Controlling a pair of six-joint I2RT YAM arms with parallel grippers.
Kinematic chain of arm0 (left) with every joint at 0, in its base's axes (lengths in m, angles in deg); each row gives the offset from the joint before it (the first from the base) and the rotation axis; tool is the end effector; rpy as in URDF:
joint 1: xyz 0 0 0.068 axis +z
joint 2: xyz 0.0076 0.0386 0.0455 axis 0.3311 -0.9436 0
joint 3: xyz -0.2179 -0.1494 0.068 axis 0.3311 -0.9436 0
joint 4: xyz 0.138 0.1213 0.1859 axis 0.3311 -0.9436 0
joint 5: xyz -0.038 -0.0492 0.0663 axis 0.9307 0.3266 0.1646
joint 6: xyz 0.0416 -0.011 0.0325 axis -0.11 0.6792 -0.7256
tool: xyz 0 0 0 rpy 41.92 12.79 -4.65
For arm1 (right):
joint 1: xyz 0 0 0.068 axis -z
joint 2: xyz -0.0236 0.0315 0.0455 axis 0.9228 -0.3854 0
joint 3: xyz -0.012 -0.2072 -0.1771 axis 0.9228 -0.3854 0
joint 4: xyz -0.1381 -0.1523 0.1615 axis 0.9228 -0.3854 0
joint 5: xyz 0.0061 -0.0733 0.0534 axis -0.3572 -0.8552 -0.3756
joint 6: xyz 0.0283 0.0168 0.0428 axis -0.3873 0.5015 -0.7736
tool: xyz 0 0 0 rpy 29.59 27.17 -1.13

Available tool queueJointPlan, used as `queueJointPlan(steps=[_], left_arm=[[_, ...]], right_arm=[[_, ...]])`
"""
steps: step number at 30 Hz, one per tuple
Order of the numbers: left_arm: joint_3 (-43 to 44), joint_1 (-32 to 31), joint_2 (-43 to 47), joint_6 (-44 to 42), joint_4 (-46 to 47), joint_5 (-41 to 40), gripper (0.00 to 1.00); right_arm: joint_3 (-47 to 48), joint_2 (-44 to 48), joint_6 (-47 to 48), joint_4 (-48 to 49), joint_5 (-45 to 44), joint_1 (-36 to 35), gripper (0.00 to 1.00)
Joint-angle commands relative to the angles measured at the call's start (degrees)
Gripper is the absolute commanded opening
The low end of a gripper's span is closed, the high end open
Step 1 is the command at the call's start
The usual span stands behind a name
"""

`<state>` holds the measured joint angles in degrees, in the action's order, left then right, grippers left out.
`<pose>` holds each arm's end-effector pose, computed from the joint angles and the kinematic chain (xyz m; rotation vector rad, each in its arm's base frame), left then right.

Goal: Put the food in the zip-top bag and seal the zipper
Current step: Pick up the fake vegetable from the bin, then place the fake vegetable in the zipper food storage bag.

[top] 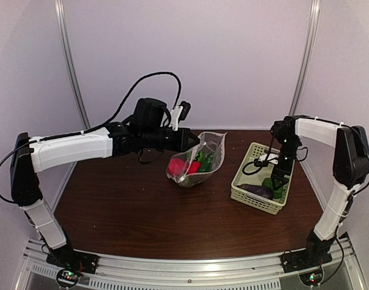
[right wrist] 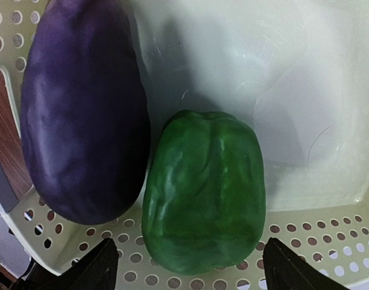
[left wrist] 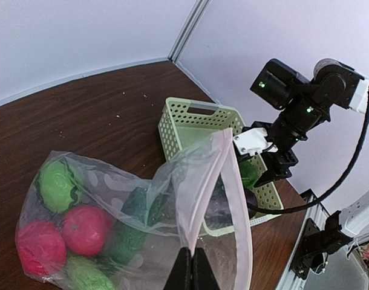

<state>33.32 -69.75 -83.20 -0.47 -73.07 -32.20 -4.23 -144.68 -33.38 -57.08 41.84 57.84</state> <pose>0.2558 -0.3195 0.3210 0.4679 2.0986 -1.0761 0.3139 0.0578 0.2240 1.5178 -2.7223 -0.2523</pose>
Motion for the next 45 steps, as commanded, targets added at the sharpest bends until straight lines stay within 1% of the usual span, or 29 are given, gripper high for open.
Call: queueJointPlan(steps=[1,8,14,16,25,33,37,40,42,45], left_arm=[[-0.48,0.06,1.69,0.64,2.06,1.09,0.00],[-0.94,0.07,2.06,0.72,1.73,1.00,0.00],[-1.19,0.11,2.22,0.81,1.69,1.06,0.00],[-1.20,0.11,2.24,0.82,1.71,0.98,0.00],[-1.12,0.11,2.02,0.99,2.50,1.07,0.00],[-1.20,0.06,1.73,1.51,2.74,1.27,0.00],[-1.12,0.10,1.45,1.76,3.18,1.46,0.00],[-1.12,0.13,1.28,2.24,3.46,1.82,0.00],[-1.12,0.08,1.33,2.46,3.37,2.17,0.00],[-1.12,0.13,1.40,2.50,2.82,2.13,0.00]], right_arm=[[0.27,-2.45,-0.98,1.27,-1.45,0.16,0.83],[0.57,-5.47,-1.00,2.16,-1.86,0.09,0.82],[1.22,-5.98,-1.62,2.04,-1.40,0.11,0.67],[1.75,-5.21,-1.85,1.29,-1.00,0.14,0.64],[4.93,1.66,-3.53,-1.59,-0.04,0.09,0.57],[9.44,7.69,-5.59,-3.94,4.79,-0.21,0.54],[7.34,8.93,-6.19,0.01,6.29,-0.36,0.52],[4.62,8.09,-7.08,2.85,7.39,-0.35,0.51],[3.39,7.95,-7.09,3.57,9.95,-0.40,0.51],[3.10,9.99,-5.42,2.90,17.05,-0.48,0.51]])
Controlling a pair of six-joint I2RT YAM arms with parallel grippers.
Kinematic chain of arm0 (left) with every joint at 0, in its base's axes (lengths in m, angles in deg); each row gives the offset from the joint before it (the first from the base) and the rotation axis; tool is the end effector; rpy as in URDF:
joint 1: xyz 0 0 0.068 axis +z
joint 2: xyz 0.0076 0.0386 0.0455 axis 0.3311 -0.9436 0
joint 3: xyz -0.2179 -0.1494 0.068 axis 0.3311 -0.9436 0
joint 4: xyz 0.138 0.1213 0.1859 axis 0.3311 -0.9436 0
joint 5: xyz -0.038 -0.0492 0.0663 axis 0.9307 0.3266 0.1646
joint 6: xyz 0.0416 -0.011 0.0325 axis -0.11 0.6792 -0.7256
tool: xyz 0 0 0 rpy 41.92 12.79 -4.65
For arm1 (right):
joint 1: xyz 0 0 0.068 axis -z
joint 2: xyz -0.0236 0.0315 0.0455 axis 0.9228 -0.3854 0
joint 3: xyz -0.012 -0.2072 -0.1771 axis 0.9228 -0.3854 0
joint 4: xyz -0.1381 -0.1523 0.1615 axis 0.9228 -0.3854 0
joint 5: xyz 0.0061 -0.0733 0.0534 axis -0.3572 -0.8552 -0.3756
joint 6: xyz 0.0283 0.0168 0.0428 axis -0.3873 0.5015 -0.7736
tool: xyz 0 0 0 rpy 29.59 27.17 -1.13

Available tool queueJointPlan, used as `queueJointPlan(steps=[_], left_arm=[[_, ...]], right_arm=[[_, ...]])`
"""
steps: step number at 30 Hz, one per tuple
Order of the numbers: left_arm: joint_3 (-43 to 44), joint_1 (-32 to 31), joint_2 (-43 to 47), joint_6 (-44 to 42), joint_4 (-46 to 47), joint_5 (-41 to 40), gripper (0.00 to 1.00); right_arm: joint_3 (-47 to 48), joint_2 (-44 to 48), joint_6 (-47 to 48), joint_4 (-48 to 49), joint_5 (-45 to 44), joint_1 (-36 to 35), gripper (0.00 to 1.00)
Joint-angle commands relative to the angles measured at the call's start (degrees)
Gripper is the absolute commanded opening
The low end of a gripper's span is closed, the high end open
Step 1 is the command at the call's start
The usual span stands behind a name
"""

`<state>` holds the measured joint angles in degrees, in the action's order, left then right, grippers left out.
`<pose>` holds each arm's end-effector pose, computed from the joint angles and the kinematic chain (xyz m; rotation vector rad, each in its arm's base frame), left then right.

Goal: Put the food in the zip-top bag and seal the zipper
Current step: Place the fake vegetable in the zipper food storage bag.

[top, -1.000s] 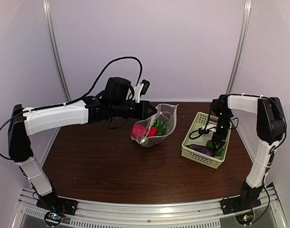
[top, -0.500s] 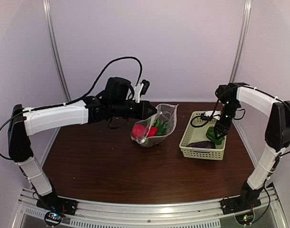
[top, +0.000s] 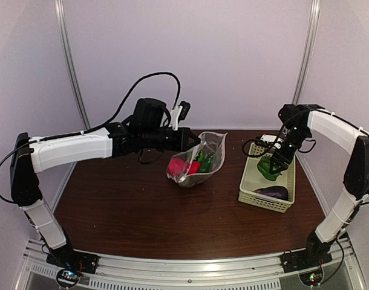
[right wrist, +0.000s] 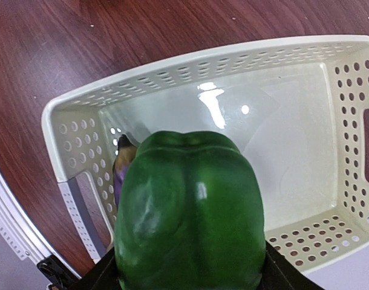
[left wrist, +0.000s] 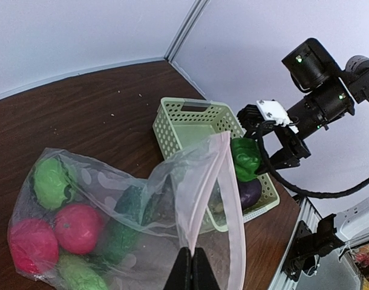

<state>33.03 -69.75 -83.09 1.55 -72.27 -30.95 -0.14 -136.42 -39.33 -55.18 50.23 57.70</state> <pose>0.2551 -0.3198 0.3214 0.4480 2.1049 -1.1214 0.3046 0.0622 0.2863 -1.3084 2.5516 0.3312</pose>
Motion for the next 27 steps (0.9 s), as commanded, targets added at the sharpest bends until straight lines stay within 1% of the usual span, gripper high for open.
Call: queueJointPlan(steps=[1,6,9,13,17,21,23,27], left_arm=[[-0.83,0.07,1.33,0.41,1.75,0.71,0.00],[-0.84,0.08,1.10,0.61,2.12,0.53,0.00],[-0.38,0.06,0.54,0.95,2.46,0.96,0.00],[0.42,0.06,-0.41,1.45,2.56,1.55,0.00],[1.07,0.05,-0.76,2.11,2.91,2.58,0.00],[1.76,0.08,-0.68,2.09,2.73,2.43,0.00],[2.09,0.07,-0.68,2.08,2.57,2.48,0.00],[3.00,0.10,-0.68,1.99,2.03,2.68,0.00]], right_arm=[[-0.83,2.73,0.94,0.88,10.49,-0.43,0.51],[-0.01,7.66,3.33,-0.84,18.16,-2.77,0.52],[0.32,10.09,3.09,-0.39,20.27,-6.56,0.52],[2.28,11.86,-0.04,3.30,22.15,-11.88,0.52],[7.13,10.36,-5.13,7.27,25.71,-14.94,0.52],[12.17,6.94,-13.07,11.95,30.27,-17.13,0.51],[14.00,5.35,-15.33,13.65,32.48,-18.32,0.51],[12.92,3.65,-17.72,17.88,34.14,-20.55,0.51]])
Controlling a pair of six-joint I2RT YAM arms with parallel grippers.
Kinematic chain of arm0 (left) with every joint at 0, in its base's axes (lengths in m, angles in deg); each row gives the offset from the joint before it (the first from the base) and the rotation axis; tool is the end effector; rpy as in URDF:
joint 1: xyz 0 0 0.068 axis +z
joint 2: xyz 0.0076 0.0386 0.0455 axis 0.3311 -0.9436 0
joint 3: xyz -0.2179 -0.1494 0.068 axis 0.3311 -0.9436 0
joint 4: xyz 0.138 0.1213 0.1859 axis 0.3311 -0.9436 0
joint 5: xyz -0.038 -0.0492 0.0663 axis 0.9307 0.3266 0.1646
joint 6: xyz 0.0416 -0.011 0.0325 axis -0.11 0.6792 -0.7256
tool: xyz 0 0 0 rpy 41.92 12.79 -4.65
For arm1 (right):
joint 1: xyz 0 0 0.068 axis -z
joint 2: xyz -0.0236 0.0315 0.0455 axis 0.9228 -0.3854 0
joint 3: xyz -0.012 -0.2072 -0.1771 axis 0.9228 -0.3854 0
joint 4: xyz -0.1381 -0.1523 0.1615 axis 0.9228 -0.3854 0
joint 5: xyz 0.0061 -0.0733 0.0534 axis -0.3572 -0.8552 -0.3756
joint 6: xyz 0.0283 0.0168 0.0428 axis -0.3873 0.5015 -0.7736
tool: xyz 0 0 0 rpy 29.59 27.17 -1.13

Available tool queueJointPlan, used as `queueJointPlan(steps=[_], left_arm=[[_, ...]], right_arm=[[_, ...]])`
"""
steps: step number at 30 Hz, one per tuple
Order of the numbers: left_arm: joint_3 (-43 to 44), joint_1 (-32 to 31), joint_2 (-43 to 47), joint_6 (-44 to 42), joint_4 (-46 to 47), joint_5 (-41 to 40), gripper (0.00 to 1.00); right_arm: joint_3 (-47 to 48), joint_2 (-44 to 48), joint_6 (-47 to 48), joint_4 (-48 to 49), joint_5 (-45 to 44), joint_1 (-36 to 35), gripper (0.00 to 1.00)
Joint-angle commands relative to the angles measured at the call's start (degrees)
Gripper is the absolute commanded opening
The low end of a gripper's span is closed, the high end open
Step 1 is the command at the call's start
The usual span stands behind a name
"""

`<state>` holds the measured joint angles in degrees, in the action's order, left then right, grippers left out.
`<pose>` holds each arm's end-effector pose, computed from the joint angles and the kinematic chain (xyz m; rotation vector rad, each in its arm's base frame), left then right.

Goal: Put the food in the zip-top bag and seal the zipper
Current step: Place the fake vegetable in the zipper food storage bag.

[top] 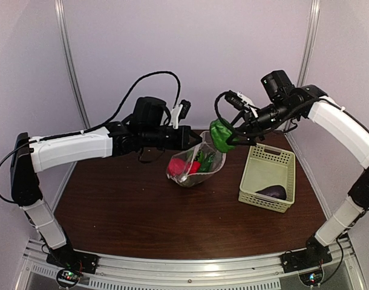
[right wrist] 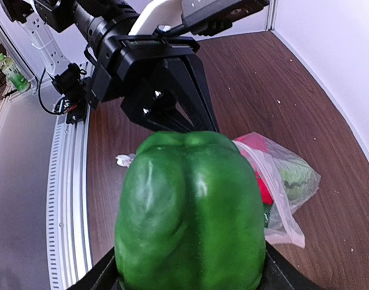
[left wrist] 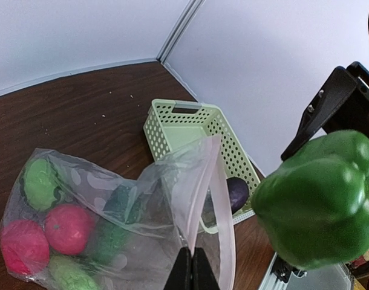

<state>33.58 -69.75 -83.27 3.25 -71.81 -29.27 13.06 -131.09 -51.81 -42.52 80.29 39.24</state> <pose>0.2551 -0.3215 0.3244 0.4397 2.1056 -1.1718 0.2647 0.1708 0.3989 -1.4196 1.7717 0.9521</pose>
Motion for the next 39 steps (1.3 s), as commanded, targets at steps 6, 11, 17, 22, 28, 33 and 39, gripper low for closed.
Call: queueJointPlan(steps=[6,11,17,22,28,33,39], left_arm=[[5.26,0.07,0.20,1.79,0.31,3.81,0.00],[5.74,0.05,1.68,1.88,-0.02,3.14,0.00],[4.08,0.05,3.70,2.98,2.41,1.58,0.00],[2.96,0.08,3.64,3.84,4.58,2.19,0.00],[2.21,0.05,3.52,3.87,4.65,2.18,0.00],[1.62,0.06,3.75,3.06,3.87,1.06,0.00],[2.80,0.23,4.87,0.15,1.34,-1.16,0.00]], right_arm=[[-3.60,-3.18,-5.16,9.66,-0.09,-3.66,0.52],[-5.09,-3.69,-4.65,11.04,-9.27,-5.05,0.52],[-2.59,-6.81,-3.34,6.35,-15.32,-6.69,0.53],[1.58,-10.06,-4.84,2.47,-17.01,-7.38,0.56],[3.87,-9.73,-7.54,4.44,-12.19,-7.50,0.73],[4.11,-6.00,-10.40,7.38,-3.42,-7.49,0.88],[5.72,-3.12,-9.21,2.28,0.13,-5.74,1.00]])
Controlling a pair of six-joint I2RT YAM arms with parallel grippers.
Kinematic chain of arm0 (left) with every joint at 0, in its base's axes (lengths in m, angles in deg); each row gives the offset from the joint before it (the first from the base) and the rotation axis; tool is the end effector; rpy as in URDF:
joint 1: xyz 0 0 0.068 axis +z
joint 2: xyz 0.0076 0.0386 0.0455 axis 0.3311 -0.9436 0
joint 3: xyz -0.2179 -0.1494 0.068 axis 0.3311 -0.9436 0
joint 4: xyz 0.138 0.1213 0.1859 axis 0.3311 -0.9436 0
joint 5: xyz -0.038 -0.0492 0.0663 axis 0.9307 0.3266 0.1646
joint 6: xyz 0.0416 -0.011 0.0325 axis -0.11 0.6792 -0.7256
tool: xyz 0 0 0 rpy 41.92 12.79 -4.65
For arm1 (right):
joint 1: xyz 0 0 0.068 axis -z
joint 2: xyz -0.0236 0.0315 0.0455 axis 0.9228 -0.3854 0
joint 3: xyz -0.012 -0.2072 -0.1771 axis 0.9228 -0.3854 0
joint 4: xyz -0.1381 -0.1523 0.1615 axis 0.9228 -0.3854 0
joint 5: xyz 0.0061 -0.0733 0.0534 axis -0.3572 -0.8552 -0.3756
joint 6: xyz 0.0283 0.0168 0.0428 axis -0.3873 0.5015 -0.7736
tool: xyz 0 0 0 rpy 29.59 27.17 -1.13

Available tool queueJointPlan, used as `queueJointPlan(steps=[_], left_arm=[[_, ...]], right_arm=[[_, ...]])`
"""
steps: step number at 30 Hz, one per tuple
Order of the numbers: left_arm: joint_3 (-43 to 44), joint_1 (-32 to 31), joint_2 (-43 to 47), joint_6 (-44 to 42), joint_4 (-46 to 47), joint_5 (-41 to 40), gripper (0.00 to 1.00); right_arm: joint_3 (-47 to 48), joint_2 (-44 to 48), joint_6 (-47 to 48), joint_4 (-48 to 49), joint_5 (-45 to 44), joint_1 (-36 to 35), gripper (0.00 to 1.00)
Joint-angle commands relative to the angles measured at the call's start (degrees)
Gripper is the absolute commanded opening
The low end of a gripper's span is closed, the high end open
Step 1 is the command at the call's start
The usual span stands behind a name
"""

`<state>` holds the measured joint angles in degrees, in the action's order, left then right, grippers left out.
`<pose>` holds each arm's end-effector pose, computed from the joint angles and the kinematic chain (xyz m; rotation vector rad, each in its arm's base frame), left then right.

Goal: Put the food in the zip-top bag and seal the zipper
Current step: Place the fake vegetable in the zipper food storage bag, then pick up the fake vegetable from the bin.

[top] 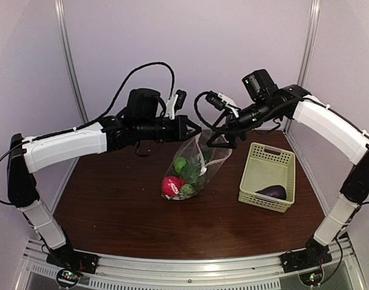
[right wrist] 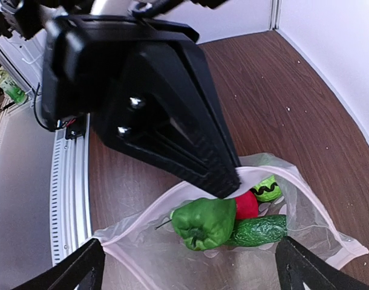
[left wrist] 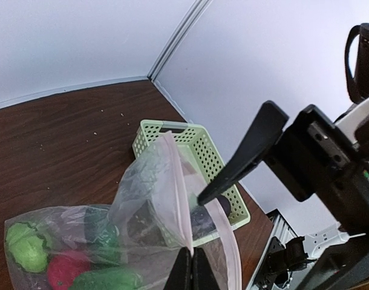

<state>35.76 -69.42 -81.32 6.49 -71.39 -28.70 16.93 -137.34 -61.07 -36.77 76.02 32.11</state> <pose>0.2528 -0.3156 0.3519 0.3836 2.0464 -1.2485 0.2736 0.2227 0.3907 -1.3993 1.8264 0.9923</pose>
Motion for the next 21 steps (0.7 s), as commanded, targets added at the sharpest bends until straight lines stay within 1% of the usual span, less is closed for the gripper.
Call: queueJointPlan(steps=[1,3,4,5,6,7,8,9,10,11,14,17,19,21], left_arm=[[1.06,-0.17,4.21,-4.59,0.05,-2.82,0.00],[-0.52,-0.27,8.36,-6.99,0.87,-6.46,0.00],[-2.86,-0.28,10.58,-8.02,2.48,-9.18,0.00],[-5.17,0.05,11.79,-9.00,4.09,-13.60,0.00],[-6.42,0.98,11.27,-9.60,4.10,-16.01,0.00],[-5.65,2.49,9.07,-9.58,2.24,-14.82,0.00],[-3.60,3.13,6.36,-9.63,-1.03,-11.17,0.00],[-1.44,2.75,3.68,-10.05,-3.22,-7.15,0.00],[-0.69,1.55,1.81,-10.27,-3.12,-3.67,0.00],[-0.96,-0.08,1.31,-10.75,-1.47,-2.41,0.00],[-1.30,-4.38,0.00,-12.19,2.16,-2.52,0.00],[0.63,-5.14,-1.67,-12.34,1.13,-0.01,0.00],[0.56,-5.20,-1.62,-12.20,1.06,-0.32,0.00],[-0.03,-5.19,-1.30,-12.05,1.04,-1.26,0.00]], right_arm=[[3.01,4.13,0.61,-4.67,5.73,2.92,1.00],[4.70,6.63,0.30,-5.46,10.07,7.96,1.00],[4.68,8.14,-0.35,-4.95,12.80,11.25,1.00],[3.96,9.52,-1.31,-3.56,14.80,14.44,1.00],[2.09,11.28,-2.94,-1.25,14.99,17.53,1.00],[-0.54,12.93,-4.47,1.27,13.28,19.86,1.00],[-3.56,14.42,-5.19,3.34,10.32,21.82,1.00],[-6.70,15.68,-4.00,4.22,7.62,23.10,1.00],[-9.07,16.33,-1.09,3.54,4.72,23.78,0.99],[-11.40,16.37,2.75,1.75,0.62,24.02,1.00],[-13.10,13.68,13.72,-6.49,-8.96,24.43,0.98],[-14.58,9.96,23.62,-14.65,-18.11,24.86,0.95],[-16.18,8.33,28.61,-17.51,-21.86,25.36,0.91],[-18.41,7.42,32.00,-18.16,-24.84,25.95,0.88]])
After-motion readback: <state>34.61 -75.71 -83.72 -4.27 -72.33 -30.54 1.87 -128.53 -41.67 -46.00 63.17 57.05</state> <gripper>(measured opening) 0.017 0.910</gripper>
